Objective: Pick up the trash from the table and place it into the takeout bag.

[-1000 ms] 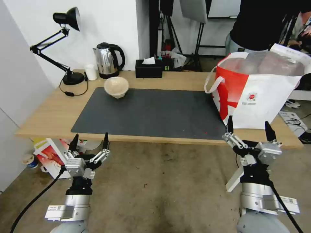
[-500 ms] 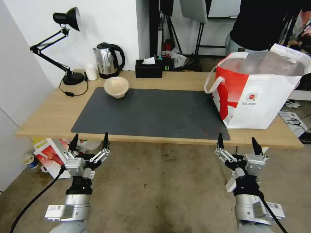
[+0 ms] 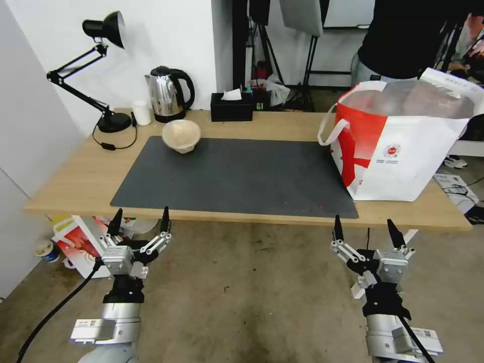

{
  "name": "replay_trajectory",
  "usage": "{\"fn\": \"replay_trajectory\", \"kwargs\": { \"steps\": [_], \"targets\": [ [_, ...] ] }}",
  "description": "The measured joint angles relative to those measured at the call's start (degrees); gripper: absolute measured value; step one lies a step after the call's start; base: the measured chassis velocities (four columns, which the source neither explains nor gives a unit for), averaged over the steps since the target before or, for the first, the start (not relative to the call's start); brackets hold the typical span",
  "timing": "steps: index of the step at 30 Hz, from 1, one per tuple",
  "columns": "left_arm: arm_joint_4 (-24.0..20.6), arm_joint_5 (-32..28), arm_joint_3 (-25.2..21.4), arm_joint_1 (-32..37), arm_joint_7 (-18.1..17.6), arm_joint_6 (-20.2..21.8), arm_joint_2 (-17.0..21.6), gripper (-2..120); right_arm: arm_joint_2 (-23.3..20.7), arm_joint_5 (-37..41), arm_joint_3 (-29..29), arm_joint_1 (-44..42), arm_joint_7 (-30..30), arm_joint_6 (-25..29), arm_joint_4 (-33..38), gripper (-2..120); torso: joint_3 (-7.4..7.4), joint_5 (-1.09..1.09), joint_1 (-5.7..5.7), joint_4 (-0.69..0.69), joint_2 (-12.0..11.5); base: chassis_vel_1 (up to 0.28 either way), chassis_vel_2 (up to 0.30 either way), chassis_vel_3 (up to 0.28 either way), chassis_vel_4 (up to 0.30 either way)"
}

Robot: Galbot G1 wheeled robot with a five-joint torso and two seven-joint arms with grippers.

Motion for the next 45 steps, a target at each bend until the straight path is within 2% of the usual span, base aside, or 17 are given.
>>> {"fn": "replay_trajectory", "kwargs": {
  "steps": [18,45],
  "targets": [
    [-0.02,0.09,-0.03,0.32,0.01,0.04,0.09,100,-0.62,-1.07,-1.17,-0.85,-1.16,0.30,-1.56,100,0.00,0.00,0.00,0.00,0.00,0.000,0.000,0.000,0.000],
    [0.00,0.96,0.14,0.53,-0.43,-0.05,-0.06,100,0.84,-0.55,-1.61,-0.65,-0.51,0.43,-3.04,100,0.00,0.00,0.00,0.00,0.00,0.000,0.000,0.000,0.000]
  ]
}}
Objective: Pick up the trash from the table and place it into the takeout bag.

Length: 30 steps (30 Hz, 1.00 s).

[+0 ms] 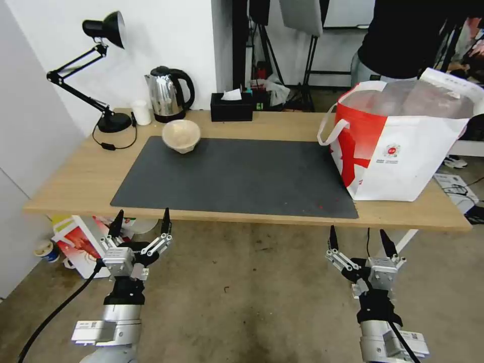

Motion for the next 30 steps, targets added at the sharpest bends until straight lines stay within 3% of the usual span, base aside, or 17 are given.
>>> {"fn": "replay_trajectory", "kwargs": {
  "steps": [17,22,26,27,29,30],
  "targets": [
    [-1.06,-1.81,-0.01,-0.44,-1.11,0.66,0.81,100,-0.02,-0.03,0.00,0.00,0.03,-0.03,0.00,100,0.00,0.00,0.00,0.00,0.00,0.000,0.000,0.000,0.000],
    [-3.44,-10.10,-0.09,-1.74,-3.80,2.95,3.75,100,-0.03,-0.03,0.01,0.00,0.02,-0.03,0.02,100,0.00,0.00,0.00,0.00,0.00,0.000,0.000,0.000,0.000],
    [-6.99,-24.08,-0.52,-5.45,-9.66,8.88,8.87,100,-0.03,-0.03,0.01,0.00,0.01,-0.03,0.04,100,0.00,0.00,0.00,0.00,0.00,0.000,0.000,0.000,0.000],
    [-6.99,-24.08,-0.52,-5.45,-9.66,8.88,8.87,100,-0.03,-0.03,0.01,0.00,0.01,-0.03,0.04,100,0.00,0.00,0.00,0.00,0.00,0.000,0.000,0.000,0.000],
    [-8.61,-32.89,-1.14,-8.41,-12.96,11.79,11.55,100,-0.02,-0.03,0.01,-0.01,0.01,-0.03,0.05,100,0.00,-0.01,-0.01,0.00,0.00,0.000,0.000,0.000,0.000],
    [-8.61,-32.89,-1.14,-8.41,-12.96,11.79,11.55,100,-0.02,-0.03,0.01,-0.01,0.01,-0.03,0.05,100,0.00,-0.01,-0.01,0.00,0.00,0.000,0.000,0.000,0.000]
  ]
}}
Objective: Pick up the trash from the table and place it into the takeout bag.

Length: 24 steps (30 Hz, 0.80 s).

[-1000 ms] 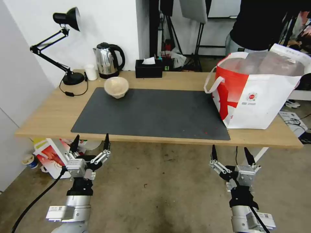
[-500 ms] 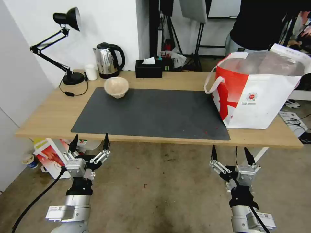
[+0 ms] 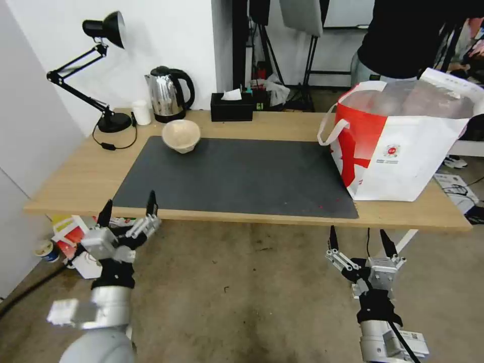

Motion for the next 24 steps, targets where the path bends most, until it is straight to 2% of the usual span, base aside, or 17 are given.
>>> {"fn": "replay_trajectory", "kwargs": {
  "steps": [3,4,8,9,11,13,14,16,17,20,21,24],
  "targets": [
    [-1.93,-14.41,-1.65,-6.12,-5.23,3.17,3.99,100,0.00,0.00,0.00,0.01,0.00,0.00,0.00,100,0.00,0.00,0.01,0.00,0.00,0.000,0.000,0.000,0.000],
    [-1.93,-14.41,-1.65,-6.12,-5.23,3.17,3.99,100,0.00,0.00,0.00,0.01,0.00,0.00,0.00,100,0.00,0.00,0.01,0.00,0.00,0.000,0.000,0.000,0.000],
    [-2.03,-29.54,-2.08,-15.71,-13.54,7.00,7.47,100,0.00,0.00,0.00,0.00,0.00,0.00,0.00,100,0.00,0.03,0.01,0.00,0.00,0.000,0.000,0.000,0.000],
    [-2.03,-29.54,-2.08,-15.71,-13.54,7.00,7.47,100,0.00,0.00,0.00,0.00,0.00,0.00,0.00,100,0.00,0.03,0.01,0.00,0.00,0.000,0.000,0.000,0.000],
    [-0.44,-37.61,-2.23,-20.88,-17.64,10.43,8.17,100,0.00,0.00,0.00,0.00,0.00,0.00,0.00,100,0.00,-0.02,0.01,0.00,0.00,0.000,0.000,0.000,0.000],
    [1.24,-44.17,-2.68,-25.08,-19.05,12.72,8.38,100,0.00,0.00,0.00,0.00,0.00,0.00,0.01,100,0.01,0.02,0.02,0.00,0.00,0.000,0.000,0.000,0.000],
    [1.24,-44.17,-2.68,-25.08,-19.05,12.72,8.38,100,0.00,0.00,0.00,0.00,0.00,0.00,0.01,100,0.01,0.02,0.02,0.00,0.00,0.000,0.000,0.000,0.000],
    [2.82,-50.08,-2.69,-29.25,-21.38,15.01,8.34,100,0.00,0.00,0.00,0.00,0.00,0.00,0.00,100,0.00,0.01,0.02,0.00,0.00,0.000,0.000,0.000,0.000],
    [2.82,-50.08,-2.69,-29.25,-21.38,15.01,8.34,100,0.00,0.00,0.00,0.00,0.00,0.00,0.00,100,0.00,0.01,0.02,0.00,0.00,0.000,0.000,0.000,0.000],
    [7.09,-57.52,-2.08,-35.80,-25.71,18.44,7.62,100,0.00,0.00,0.00,0.00,0.00,0.00,0.00,100,0.01,0.01,0.02,0.00,0.00,0.000,0.000,0.000,0.000],
    [7.09,-57.52,-2.08,-35.80,-25.71,18.44,7.62,100,0.00,0.00,0.00,0.00,0.00,0.00,0.00,100,0.01,0.01,0.02,0.00,0.00,0.000,0.000,0.000,0.000],
    [10.73,-62.44,-1.50,-40.38,-28.06,20.94,7.13,100,0.00,0.00,0.00,0.00,0.00,0.00,0.00,100,0.01,0.02,0.02,0.00,0.00,0.000,0.000,0.000,0.000]
  ]
}}
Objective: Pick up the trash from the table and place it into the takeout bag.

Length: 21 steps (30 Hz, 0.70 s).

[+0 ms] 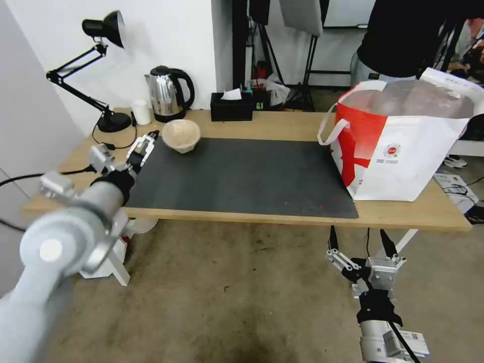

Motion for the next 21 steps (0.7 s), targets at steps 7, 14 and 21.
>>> {"fn": "replay_trajectory", "kwargs": {
  "steps": [7,14,21],
  "targets": [
    [5.14,-4.46,2.05,-6.24,-1.56,3.15,-1.36,100,0.00,0.00,0.00,0.00,0.00,0.00,0.00,100,0.00,0.00,0.00,0.00,0.00,0.000,0.000,0.000,0.000],
    [11.03,-6.16,3.55,-9.91,-3.18,7.00,-3.05,100,0.00,0.00,0.00,0.00,0.00,0.00,0.00,100,-0.01,-0.01,-0.01,0.00,0.00,0.000,0.000,0.000,0.000],
    [15.68,-5.92,4.32,-12.24,-2.65,8.93,-4.09,100,0.00,0.00,0.00,0.00,0.00,0.00,-0.01,100,-0.01,-0.02,-0.01,0.00,0.00,0.000,0.000,0.000,0.000]
  ]
}}
